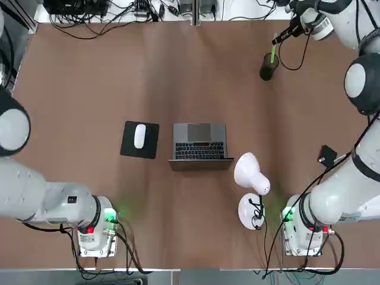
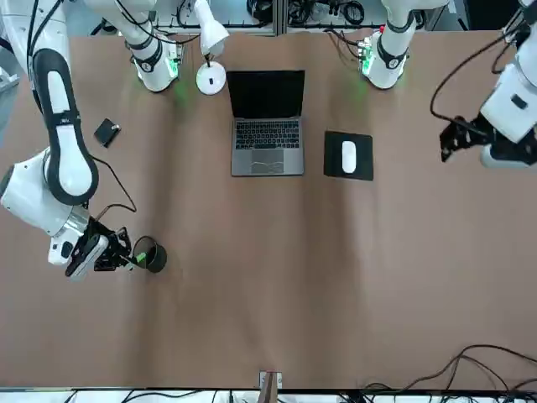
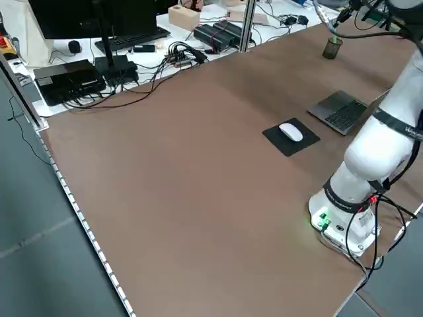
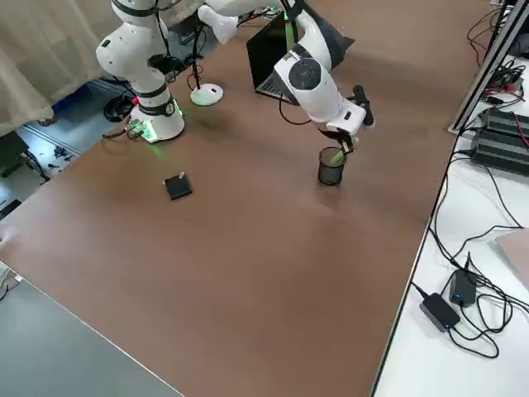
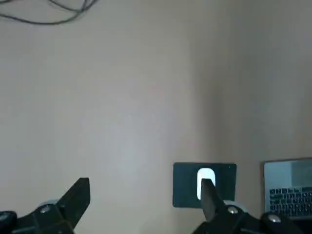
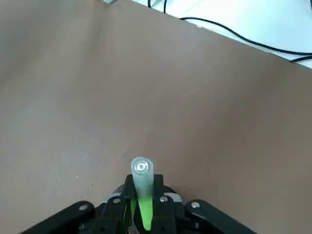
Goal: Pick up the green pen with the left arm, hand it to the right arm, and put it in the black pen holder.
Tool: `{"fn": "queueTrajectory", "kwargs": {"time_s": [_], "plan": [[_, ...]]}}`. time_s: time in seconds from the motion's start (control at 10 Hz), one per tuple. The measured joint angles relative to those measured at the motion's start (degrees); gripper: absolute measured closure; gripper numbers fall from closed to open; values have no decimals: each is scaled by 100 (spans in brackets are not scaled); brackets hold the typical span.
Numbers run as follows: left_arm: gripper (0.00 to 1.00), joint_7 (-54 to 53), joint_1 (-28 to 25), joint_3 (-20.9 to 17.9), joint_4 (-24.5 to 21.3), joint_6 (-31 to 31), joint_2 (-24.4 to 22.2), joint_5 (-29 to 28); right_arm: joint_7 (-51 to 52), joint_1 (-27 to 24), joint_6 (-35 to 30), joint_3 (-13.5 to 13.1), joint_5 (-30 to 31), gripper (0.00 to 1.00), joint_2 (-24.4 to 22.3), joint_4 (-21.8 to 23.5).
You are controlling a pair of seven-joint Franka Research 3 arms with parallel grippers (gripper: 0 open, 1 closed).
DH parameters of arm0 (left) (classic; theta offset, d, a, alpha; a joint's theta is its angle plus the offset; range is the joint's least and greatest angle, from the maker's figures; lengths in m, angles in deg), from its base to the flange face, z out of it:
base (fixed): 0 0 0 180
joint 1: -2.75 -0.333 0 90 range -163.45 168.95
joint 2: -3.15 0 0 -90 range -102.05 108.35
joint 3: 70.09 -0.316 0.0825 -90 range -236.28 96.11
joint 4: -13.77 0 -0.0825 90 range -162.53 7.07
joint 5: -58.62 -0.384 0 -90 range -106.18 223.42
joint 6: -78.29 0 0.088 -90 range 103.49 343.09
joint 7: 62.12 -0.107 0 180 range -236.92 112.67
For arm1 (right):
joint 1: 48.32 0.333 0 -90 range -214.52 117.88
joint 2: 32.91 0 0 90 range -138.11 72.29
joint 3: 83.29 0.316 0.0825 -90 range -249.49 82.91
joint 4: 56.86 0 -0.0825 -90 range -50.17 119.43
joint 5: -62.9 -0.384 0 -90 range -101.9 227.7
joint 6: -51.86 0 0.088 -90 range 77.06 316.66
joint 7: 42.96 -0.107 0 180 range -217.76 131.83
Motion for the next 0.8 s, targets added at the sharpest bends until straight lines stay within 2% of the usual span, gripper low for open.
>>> {"fn": "queueTrajectory", "kwargs": {"time_s": [0.1,0.3,0.5,0.6,0.7,0.8], "plan": [[0,-8,-93,6,-205,46,-170,167,44,1,0,7,0,81,0,38],[0,-70,-228,24,-298,63,-232,333,116,2,-34,25,0,53,-2,56],[0,-82,-229,119,-348,88,-229,79,-34,6,-222,41,-34,19,-29,-66],[0,-82,-222,170,-363,90,-224,-77,-471,7,-624,35,-36,6,-78,-310],[0,-82,-217,195,-367,90,-219,-126,-1030,7,-1151,7,102,0,-169,-653],[0,-82,-217,202,-367,96,-207,-128,-1816,2,-1745,-45,564,0,-277,-1096]]}}
